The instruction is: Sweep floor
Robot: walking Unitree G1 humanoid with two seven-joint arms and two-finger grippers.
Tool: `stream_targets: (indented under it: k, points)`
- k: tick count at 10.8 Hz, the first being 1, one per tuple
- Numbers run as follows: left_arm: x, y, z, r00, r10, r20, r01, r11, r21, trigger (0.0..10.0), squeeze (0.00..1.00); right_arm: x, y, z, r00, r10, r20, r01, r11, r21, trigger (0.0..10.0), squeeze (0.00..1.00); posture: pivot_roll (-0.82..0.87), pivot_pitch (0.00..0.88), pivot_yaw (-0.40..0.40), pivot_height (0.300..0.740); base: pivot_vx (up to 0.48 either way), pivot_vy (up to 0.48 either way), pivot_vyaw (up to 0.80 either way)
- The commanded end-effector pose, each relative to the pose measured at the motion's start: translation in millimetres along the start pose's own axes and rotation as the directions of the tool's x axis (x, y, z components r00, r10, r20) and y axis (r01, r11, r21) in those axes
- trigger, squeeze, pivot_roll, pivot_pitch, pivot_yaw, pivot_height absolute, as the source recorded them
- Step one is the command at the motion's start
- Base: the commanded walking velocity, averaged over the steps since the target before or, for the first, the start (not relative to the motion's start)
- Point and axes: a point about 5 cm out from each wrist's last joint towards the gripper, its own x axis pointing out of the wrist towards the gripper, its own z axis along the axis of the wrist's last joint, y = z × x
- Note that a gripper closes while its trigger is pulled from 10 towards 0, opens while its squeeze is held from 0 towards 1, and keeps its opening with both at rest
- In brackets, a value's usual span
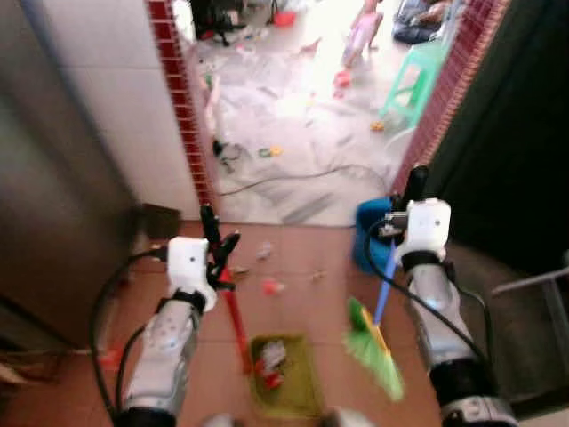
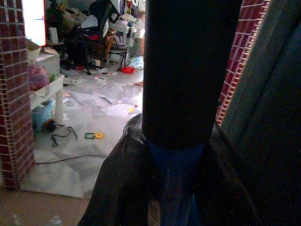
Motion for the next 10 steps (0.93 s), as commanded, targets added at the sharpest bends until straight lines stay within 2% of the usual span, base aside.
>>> stream_targets:
  k: [1, 3, 4, 7, 8, 10]
  points:
    - [5.5, -6.6, 9.5, 0.999, -0.027, 0.044, 0.027, 1.0, -0.001, 10.0, 0.0, 1.5, -8.8, 0.8, 1.0, -0.021, 0.004, 0.021, 1.0, -0.02, 10.0, 0.0, -0.03, 0.0, 0.006, 0.74, 0.0, -0.349, 0.0]
    - [5.8, -7.8, 8.5, 0.999, -0.03, 0.042, 0.03, 1.0, -0.004, 10.0, 0.0, 0.8, -10.3, 0.1, 1.0, -0.026, -0.001, 0.026, 0.999, -0.019, 10.0, 0.0, -0.04, 0.0, 0.007, 0.74, 0.0, -0.291, 0.0]
    - [5.9, -7.2, 8.0, 0.999, -0.012, 0.045, 0.013, 1.0, -0.024, 10.0, 0.0, 0.6, -10.2, -0.3, 1.0, -0.026, -0.003, 0.026, 0.999, -0.019, 10.0, 0.0, -0.04, 0.0, 0.005, 0.74, 0.0, 0.0, 0.0]
    - [6.6, 0.1, 5.2, 1.0, 0.019, 0.019, -0.018, 1.0, -0.018, 10.0, 0.0, 0.7, -9.7, -1.6, 1.0, -0.019, -0.011, 0.019, 1.0, -0.017, 10.0, 0.0, -0.04, 0.0, 0.001, 0.74, 0.0, 0.0, 0.0]
    - [6.4, 1.2, 5.2, 1.0, 0.009, 0.017, -0.008, 1.0, -0.026, 10.0, 0.0, 0.9, -8.9, -2.4, 1.0, -0.017, -0.018, 0.017, 1.0, -0.014, 10.0, 0.0, -0.03, 0.0, 0.0, 0.74, 0.0, 0.48, 0.0]
    - [5.7, 1.9, 5.0, 1.0, 0.004, 0.014, -0.004, 1.0, -0.026, 10.0, 0.0, 1.1, -7.7, -3.1, 1.0, -0.015, -0.024, 0.015, 1.0, -0.008, 10.0, 0.0, -0.03, 0.0, 0.0, 0.74, 0.0, 0.48, -0.8]
